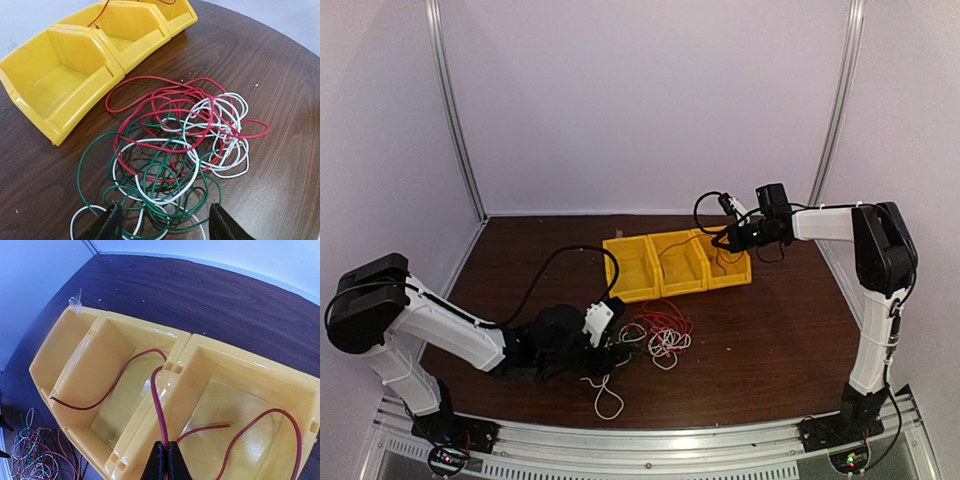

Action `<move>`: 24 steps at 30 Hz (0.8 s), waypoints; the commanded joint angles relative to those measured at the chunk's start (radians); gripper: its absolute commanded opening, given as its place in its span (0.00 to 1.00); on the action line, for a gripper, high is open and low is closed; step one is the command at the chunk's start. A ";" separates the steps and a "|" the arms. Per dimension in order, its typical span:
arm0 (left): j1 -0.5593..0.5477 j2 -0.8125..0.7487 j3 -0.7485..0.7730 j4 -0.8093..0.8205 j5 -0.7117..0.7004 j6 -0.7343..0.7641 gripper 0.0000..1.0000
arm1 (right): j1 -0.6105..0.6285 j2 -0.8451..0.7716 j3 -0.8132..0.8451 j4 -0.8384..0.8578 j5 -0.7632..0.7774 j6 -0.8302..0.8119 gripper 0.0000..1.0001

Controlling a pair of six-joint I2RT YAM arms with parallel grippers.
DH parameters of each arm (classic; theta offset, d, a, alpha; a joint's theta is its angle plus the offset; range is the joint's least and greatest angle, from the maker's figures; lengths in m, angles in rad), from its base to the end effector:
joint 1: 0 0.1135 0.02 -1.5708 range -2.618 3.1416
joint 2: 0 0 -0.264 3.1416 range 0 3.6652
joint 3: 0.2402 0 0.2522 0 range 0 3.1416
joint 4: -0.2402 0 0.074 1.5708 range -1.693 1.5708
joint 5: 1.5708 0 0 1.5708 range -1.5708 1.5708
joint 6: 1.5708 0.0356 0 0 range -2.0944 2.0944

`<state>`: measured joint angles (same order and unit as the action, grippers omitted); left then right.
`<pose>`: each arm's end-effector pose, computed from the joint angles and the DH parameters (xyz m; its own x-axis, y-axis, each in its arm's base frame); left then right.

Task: Untangle the cables

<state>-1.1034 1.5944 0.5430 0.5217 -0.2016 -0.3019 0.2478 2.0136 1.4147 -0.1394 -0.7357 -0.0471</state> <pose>0.1388 -0.2591 0.1395 -0.4543 0.2536 -0.8540 0.6931 0.7029 -0.1600 0.4241 0.1319 0.1959 -0.6205 -0.1930 -0.7601 -0.6930 0.5886 0.4163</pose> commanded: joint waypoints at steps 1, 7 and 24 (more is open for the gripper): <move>0.004 -0.002 0.018 0.028 -0.004 -0.003 0.59 | -0.031 -0.005 -0.015 0.048 0.052 0.047 0.00; 0.004 0.006 0.027 0.028 -0.004 -0.001 0.59 | -0.023 -0.038 -0.043 0.018 0.113 0.010 0.01; 0.004 -0.003 0.020 0.016 -0.013 -0.014 0.59 | 0.011 -0.253 -0.045 -0.110 0.318 -0.154 0.35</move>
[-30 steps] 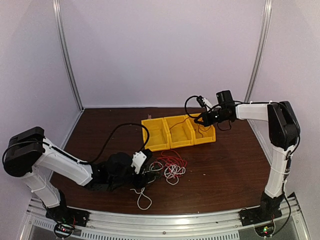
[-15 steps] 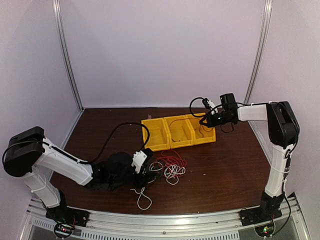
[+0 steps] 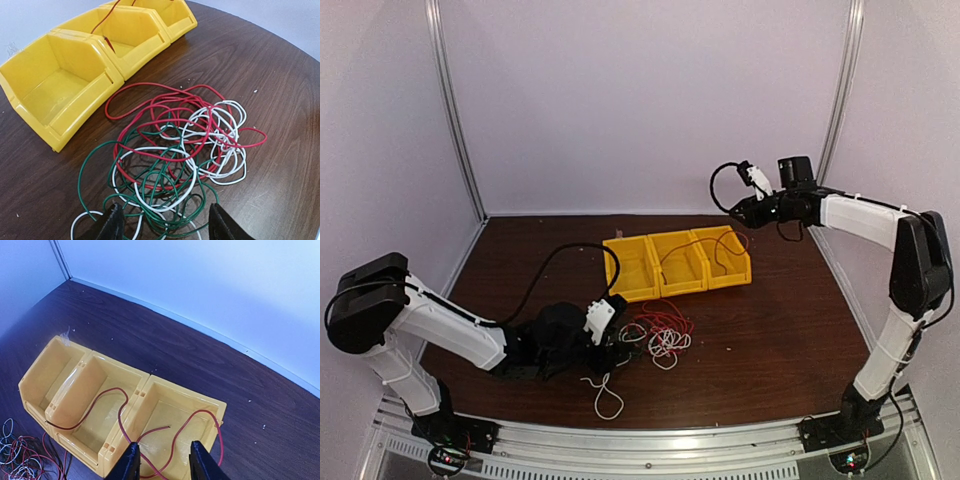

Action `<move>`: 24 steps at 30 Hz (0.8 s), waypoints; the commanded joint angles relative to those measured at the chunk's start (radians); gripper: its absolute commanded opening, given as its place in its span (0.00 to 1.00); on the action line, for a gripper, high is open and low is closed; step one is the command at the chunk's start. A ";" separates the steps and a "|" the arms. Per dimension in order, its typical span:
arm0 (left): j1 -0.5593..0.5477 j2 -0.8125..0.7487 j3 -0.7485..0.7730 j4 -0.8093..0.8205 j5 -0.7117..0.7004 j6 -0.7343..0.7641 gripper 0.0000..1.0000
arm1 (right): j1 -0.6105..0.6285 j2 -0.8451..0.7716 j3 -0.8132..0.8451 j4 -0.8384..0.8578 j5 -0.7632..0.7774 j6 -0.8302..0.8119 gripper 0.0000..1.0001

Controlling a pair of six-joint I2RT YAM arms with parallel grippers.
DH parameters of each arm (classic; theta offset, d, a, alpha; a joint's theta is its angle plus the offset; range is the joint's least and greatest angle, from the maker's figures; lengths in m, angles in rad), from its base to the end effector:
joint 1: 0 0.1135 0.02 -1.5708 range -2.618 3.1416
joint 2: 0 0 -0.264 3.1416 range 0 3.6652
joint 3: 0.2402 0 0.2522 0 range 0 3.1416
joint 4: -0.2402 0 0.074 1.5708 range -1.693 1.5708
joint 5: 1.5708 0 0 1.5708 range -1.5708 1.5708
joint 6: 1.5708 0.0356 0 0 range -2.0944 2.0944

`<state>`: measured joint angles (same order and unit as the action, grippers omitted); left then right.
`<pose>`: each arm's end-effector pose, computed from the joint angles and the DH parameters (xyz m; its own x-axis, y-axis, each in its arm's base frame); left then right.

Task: Untangle the cables

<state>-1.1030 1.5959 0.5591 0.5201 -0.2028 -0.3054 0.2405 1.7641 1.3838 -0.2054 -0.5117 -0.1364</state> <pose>0.1406 -0.2624 0.1433 -0.4516 0.2407 -0.8591 0.6915 0.7029 -0.1665 0.3921 0.1141 0.2793 -0.4498 -0.2324 -0.8624 -0.6714 0.7248 0.1548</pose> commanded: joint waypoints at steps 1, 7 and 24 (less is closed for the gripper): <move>0.003 -0.005 0.005 0.015 -0.013 -0.013 0.59 | 0.031 -0.001 -0.014 -0.058 0.081 -0.082 0.36; 0.003 -0.034 -0.009 0.024 -0.061 -0.048 0.59 | 0.200 0.004 -0.032 -0.115 -0.022 -0.215 0.33; 0.004 -0.125 -0.077 0.008 -0.119 -0.095 0.59 | 0.344 0.255 0.129 -0.220 -0.109 -0.293 0.42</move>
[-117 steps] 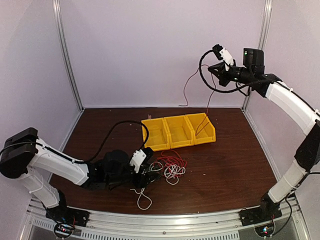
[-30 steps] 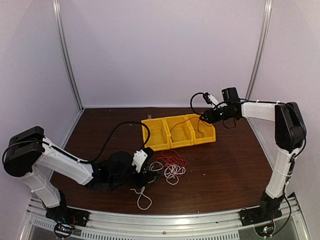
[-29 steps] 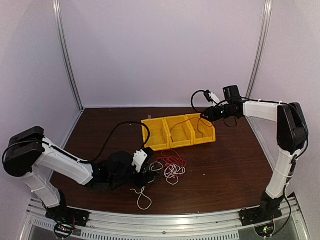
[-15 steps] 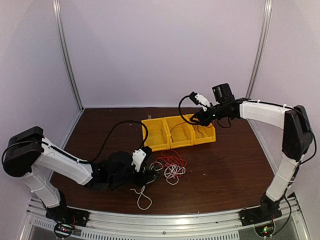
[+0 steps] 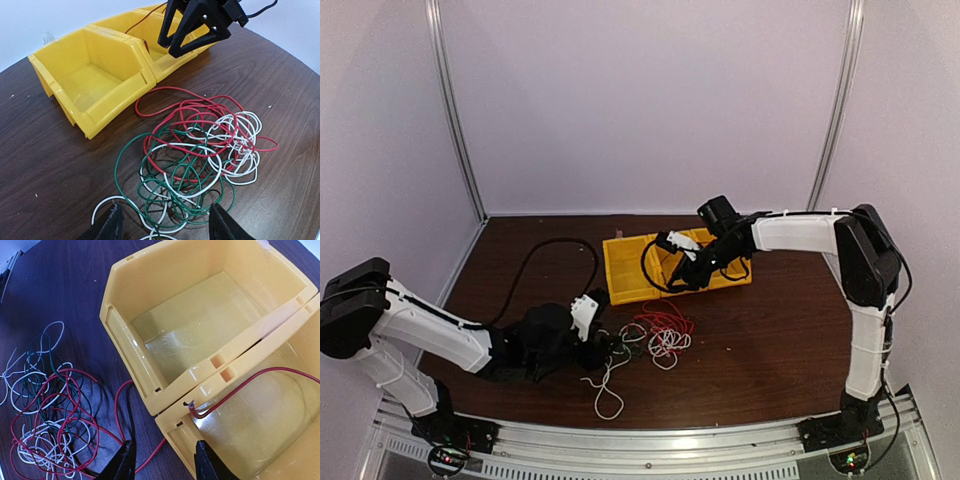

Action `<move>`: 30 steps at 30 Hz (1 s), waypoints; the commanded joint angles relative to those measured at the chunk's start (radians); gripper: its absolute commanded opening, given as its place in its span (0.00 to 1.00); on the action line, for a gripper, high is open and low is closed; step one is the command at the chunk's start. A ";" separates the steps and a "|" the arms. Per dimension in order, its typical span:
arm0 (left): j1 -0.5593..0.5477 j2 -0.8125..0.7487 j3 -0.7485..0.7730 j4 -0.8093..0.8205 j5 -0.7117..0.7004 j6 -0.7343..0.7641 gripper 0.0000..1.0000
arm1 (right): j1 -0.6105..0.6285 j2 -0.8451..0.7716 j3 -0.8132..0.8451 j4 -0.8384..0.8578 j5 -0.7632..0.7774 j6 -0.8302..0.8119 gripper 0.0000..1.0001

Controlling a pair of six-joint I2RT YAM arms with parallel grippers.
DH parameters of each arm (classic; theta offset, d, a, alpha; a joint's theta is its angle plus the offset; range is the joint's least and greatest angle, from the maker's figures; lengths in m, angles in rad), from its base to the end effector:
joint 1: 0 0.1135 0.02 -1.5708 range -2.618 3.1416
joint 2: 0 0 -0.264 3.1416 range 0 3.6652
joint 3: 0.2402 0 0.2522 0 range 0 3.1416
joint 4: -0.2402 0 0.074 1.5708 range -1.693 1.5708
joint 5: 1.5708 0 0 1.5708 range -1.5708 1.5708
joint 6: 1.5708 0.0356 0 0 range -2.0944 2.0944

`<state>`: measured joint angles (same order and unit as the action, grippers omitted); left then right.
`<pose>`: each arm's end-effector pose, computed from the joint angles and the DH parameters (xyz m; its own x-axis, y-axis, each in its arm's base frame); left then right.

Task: Untangle the cables

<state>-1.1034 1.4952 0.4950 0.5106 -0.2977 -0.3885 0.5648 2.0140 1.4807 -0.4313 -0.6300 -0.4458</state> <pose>0.1347 -0.2437 0.1522 -0.4752 0.1378 -0.8690 0.6017 0.7715 -0.2066 0.3547 0.2496 0.1947 -0.3176 -0.6137 -0.7228 -0.9454 0.2641 0.1912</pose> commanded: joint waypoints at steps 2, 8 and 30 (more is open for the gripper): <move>0.004 -0.021 -0.016 0.021 -0.025 -0.012 0.59 | 0.024 0.015 0.036 0.023 0.024 0.032 0.42; 0.004 -0.009 -0.019 0.035 -0.022 -0.013 0.59 | 0.027 0.049 0.049 0.075 0.076 0.069 0.41; 0.004 0.039 -0.011 0.062 -0.013 0.004 0.59 | 0.015 -0.126 -0.045 0.176 0.060 0.052 0.00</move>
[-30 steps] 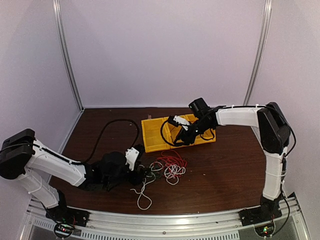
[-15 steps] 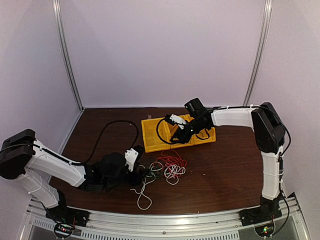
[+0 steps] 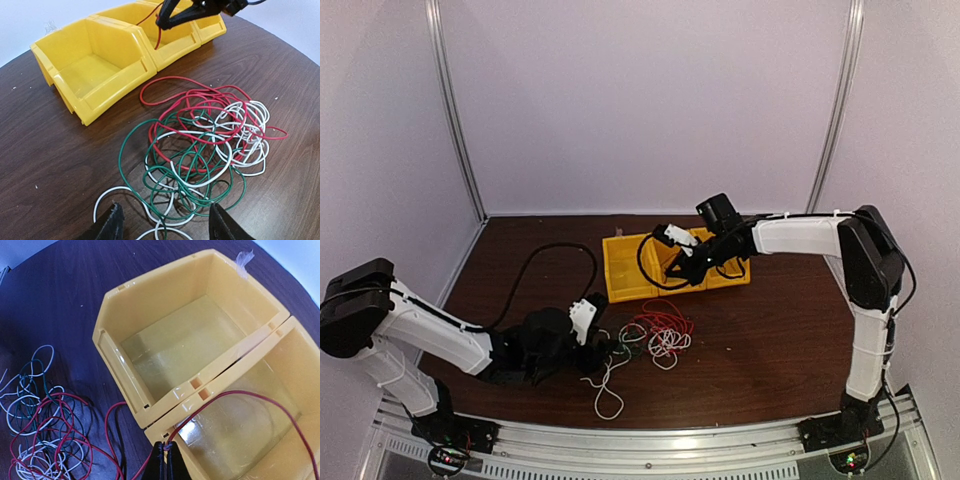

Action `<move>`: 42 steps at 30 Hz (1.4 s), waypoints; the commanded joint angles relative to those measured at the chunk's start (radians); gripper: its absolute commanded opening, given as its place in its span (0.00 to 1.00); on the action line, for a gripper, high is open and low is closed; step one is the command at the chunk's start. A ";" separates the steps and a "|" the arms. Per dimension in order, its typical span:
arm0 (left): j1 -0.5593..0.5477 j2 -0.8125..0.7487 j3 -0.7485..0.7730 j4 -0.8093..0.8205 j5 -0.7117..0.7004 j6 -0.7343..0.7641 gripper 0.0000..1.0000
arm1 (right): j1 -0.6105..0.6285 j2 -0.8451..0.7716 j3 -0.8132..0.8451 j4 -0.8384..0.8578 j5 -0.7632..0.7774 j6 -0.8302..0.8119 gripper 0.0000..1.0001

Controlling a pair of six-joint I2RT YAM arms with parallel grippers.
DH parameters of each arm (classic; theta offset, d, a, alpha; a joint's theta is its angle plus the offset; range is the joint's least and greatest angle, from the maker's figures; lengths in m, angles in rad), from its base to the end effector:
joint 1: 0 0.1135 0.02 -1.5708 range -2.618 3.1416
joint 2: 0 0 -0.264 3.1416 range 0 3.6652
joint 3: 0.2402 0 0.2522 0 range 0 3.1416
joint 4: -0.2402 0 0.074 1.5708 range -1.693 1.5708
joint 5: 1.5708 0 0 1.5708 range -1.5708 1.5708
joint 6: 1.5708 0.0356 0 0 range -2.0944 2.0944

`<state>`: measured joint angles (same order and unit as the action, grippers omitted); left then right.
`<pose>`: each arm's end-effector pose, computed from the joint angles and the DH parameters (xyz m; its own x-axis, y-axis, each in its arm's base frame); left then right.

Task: Untangle the cables

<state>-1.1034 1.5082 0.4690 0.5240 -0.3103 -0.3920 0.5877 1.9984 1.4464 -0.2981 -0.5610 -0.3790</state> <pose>0.1328 -0.2391 0.1431 -0.4842 0.1520 -0.8617 0.5902 0.7838 -0.1934 0.3542 0.2587 0.1981 -0.2991 -0.5757 -0.7610 -0.9389 0.3197 0.1272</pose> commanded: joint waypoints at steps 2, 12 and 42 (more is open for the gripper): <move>0.004 0.028 0.022 0.047 0.002 0.012 0.59 | -0.018 -0.139 -0.007 0.036 0.002 -0.015 0.00; 0.004 0.035 0.039 0.040 0.002 0.027 0.59 | -0.198 -0.280 0.095 0.016 0.039 0.048 0.00; 0.004 0.064 0.062 0.031 0.007 0.011 0.59 | -0.279 -0.001 0.058 -0.114 0.064 0.088 0.12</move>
<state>-1.1034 1.5623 0.5129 0.5220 -0.3023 -0.3737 0.3035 2.0132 1.4544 -0.3450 -0.4885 -0.2817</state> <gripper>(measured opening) 0.591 0.027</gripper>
